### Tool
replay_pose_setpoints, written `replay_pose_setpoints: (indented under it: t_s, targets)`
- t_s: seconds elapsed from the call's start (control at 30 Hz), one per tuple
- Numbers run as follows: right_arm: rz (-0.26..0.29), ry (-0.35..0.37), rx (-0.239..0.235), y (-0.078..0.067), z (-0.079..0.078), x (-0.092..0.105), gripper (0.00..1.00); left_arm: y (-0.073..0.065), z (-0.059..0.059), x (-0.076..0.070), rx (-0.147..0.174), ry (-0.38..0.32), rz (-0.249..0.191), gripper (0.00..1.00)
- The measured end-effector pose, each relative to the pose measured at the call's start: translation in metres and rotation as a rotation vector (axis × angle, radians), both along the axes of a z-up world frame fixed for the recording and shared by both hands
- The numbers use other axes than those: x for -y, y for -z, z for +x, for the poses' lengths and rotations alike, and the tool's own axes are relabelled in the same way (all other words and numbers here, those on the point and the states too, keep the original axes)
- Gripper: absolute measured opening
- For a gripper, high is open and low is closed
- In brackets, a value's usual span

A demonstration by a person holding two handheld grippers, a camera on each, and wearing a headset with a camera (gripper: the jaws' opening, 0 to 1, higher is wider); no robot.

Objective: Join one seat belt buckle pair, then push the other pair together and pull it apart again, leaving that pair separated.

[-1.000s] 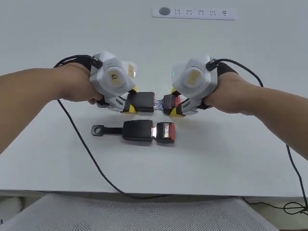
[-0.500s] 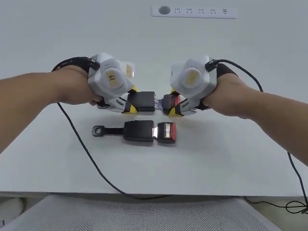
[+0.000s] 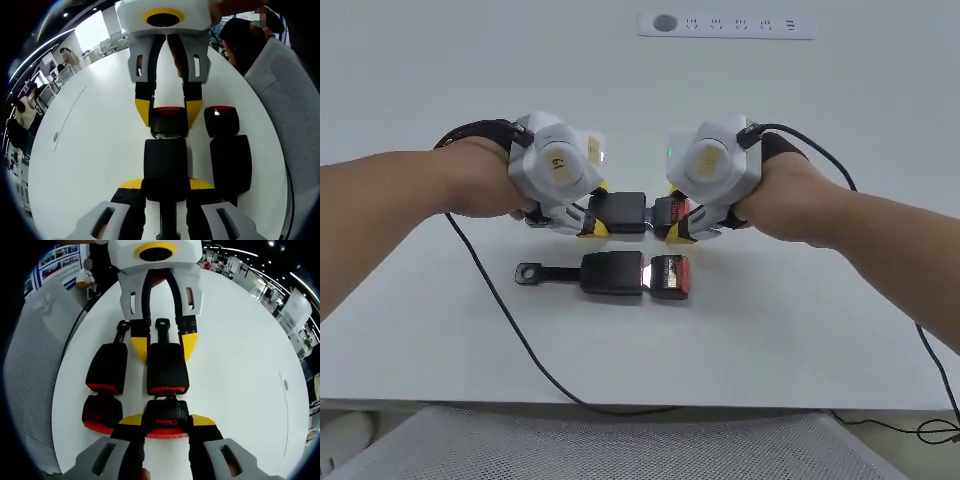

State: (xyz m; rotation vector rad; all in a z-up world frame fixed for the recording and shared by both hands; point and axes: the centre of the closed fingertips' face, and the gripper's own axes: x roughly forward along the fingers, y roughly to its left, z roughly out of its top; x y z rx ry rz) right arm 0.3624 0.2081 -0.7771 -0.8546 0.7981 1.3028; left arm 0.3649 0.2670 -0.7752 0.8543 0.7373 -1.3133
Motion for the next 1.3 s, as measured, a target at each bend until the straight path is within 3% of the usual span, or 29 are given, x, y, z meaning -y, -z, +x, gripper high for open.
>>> replay_pose_setpoints:
  t_s: [0.53, 0.9, 1.3]
  targets:
    - [-0.007, -0.009, -0.010, 0.001, 0.001, 0.001, 0.30, 0.000, 0.000, 0.000, 0.003, -0.012, -0.007, 0.31]
    - [-0.011, -0.012, -0.010, 0.001, 0.000, 0.003, 0.30, 0.000, 0.001, 0.000, -0.004, -0.008, 0.015, 0.31]
    - [-0.028, -0.014, -0.009, 0.003, -0.002, 0.017, 0.31, 0.000, 0.001, 0.000, -0.004, -0.017, 0.013, 0.31]
